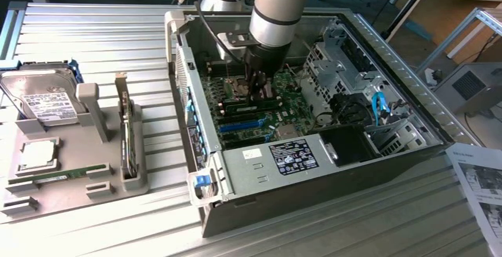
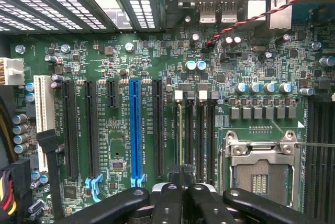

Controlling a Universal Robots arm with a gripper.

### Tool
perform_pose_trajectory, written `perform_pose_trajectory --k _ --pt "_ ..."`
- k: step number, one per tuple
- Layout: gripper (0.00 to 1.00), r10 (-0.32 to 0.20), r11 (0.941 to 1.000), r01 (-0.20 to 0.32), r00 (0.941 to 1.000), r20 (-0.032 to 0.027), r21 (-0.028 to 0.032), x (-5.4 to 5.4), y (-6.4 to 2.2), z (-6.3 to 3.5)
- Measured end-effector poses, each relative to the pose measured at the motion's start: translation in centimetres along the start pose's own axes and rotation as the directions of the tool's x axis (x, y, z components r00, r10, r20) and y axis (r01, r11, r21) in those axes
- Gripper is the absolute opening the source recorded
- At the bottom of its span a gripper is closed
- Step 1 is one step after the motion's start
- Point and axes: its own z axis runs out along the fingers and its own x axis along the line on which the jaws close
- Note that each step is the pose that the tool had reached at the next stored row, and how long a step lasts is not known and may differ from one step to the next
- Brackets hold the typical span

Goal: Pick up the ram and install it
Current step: 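Press down the ram until it locks into place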

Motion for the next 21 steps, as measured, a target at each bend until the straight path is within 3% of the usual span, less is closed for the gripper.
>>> perform_pose_trajectory --k 11,13,18,21 --pt "0.11 0.000 1.0000 0.000 1.0000 -0.0018 -0.0007 0.0 0.09 -0.36" --pt "0.11 0.000 1.0000 0.000 1.0000 -0.0017 -0.0007 0.0 0.68 -0.37" --pt "0.11 0.000 1.0000 0.000 1.0000 -0.0015 0.0030 0.0 3.11 -0.45" --pt "0.11 0.000 1.0000 0.000 1.0000 -0.0015 0.0037 0.1 3.88 -0.48"
